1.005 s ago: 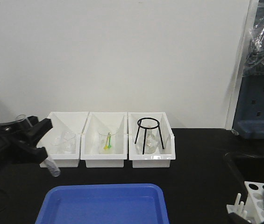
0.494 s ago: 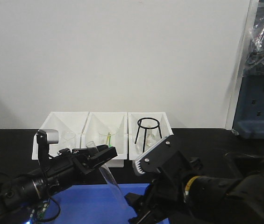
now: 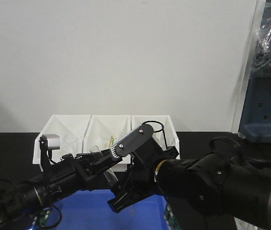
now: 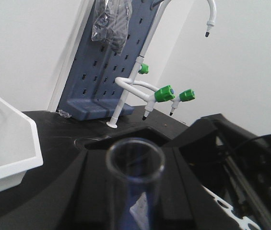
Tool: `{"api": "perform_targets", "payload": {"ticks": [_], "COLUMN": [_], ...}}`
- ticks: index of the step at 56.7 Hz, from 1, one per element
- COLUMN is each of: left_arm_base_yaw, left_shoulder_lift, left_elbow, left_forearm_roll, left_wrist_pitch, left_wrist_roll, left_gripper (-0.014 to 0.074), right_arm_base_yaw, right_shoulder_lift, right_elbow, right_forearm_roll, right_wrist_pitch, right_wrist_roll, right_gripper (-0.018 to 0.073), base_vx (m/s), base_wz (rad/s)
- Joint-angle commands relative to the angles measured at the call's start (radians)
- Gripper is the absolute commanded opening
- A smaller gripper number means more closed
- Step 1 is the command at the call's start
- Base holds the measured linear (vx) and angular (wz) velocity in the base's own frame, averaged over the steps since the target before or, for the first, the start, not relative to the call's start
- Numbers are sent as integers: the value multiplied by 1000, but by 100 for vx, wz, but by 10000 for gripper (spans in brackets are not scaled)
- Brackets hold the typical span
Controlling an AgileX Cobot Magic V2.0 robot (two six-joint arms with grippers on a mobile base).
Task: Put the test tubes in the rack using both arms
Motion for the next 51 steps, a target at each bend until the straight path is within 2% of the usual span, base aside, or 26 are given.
{"api": "perform_targets", "payload": {"ticks": [1, 34, 42, 51], "left_arm_base_yaw": [-5, -5, -5, -5], "left_shoulder_lift": [-47, -47, -47, -47], "left_elbow": [-32, -32, -32, -32], "left_forearm_roll": [-48, -41, -41, -41], "left_wrist_pitch": [-82, -98, -97, -97], "left_wrist_roll": [-6, -6, -6, -6], "left_gripper": [95, 95, 95, 95], "right_arm_base_yaw": [-1, -1, -1, 24], "right_shoulder_lift": [-17, 44, 44, 44], "right_elbow": [-63, -119, -119, -119], "right_forearm_roll": [-3, 35, 35, 34], "right_wrist_pitch": [-62, -96, -96, -100], "right_wrist_roll": [-14, -14, -14, -16], "right_gripper": [554, 544, 498, 389], "base_vx": [0, 0, 0, 0], "base_wz": [0, 0, 0, 0]}}
